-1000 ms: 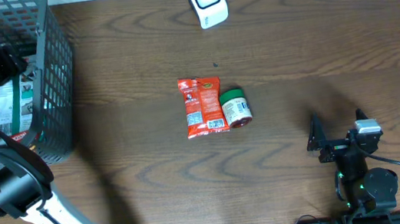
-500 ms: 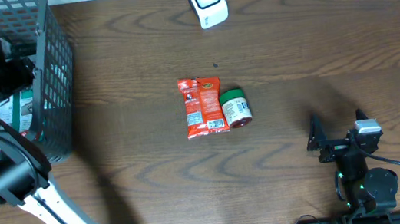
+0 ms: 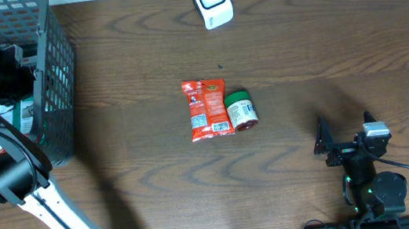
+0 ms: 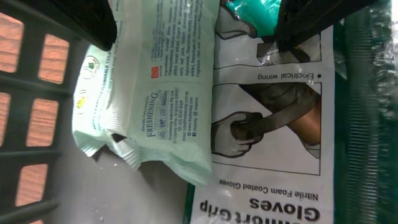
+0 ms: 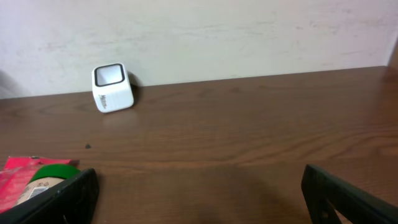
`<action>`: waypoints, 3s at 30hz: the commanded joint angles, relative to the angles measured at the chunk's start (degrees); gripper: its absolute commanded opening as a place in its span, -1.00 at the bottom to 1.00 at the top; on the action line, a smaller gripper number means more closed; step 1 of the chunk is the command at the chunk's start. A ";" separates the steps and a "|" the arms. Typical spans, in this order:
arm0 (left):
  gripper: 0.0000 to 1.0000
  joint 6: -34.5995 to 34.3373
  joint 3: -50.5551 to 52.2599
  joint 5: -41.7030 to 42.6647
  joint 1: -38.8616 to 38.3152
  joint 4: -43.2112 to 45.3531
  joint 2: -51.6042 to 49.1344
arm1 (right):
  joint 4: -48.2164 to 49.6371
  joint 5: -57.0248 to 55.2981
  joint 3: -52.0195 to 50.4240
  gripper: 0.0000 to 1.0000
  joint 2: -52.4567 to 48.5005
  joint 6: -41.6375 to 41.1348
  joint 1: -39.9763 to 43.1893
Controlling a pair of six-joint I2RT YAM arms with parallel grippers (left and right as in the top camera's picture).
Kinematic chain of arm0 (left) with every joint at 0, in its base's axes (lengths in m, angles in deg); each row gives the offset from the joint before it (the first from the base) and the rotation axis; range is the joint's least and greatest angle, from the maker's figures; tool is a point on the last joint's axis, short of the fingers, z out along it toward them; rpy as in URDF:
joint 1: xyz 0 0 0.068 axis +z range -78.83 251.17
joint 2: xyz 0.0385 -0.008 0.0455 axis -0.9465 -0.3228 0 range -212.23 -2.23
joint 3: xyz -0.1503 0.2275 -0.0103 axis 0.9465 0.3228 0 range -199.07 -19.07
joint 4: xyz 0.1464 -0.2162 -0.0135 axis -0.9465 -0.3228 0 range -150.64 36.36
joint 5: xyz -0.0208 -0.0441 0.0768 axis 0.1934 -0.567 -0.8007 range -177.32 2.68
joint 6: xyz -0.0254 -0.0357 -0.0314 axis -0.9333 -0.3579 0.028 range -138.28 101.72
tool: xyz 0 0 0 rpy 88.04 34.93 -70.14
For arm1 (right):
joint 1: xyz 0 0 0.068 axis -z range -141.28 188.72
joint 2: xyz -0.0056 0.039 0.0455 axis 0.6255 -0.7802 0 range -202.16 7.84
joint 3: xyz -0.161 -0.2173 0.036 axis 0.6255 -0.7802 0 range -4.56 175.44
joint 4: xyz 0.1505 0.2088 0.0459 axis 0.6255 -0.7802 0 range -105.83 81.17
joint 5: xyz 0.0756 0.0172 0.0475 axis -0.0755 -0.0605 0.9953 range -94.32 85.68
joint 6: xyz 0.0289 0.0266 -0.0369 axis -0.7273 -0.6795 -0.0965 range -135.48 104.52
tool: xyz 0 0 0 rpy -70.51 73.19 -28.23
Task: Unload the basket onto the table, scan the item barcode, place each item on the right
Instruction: 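Grasp the mint-green wipes packet in the basket with the left gripper, then carry the wipes packet out and lower it left of the red packet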
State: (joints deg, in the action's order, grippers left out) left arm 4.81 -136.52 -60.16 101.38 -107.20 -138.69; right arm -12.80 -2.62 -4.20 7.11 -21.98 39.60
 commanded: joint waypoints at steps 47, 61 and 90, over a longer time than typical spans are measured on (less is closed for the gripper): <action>-0.86 -3.89 -0.79 5.20 0.85 -0.76 12.00 | -0.20 -0.11 -0.04 0.98 0.09 0.35 -0.22; -0.86 -19.15 -0.76 -10.10 1.09 5.64 33.07 | -0.20 -0.11 -0.04 0.99 0.09 0.33 -0.22; -0.86 -48.09 24.81 -23.74 -44.48 -9.77 47.74 | -0.20 -0.11 -0.04 0.99 0.09 0.33 -0.22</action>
State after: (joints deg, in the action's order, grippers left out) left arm -35.65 -116.71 -75.99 57.74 -118.94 -91.02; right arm -12.76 -2.62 -4.20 7.11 -21.98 39.60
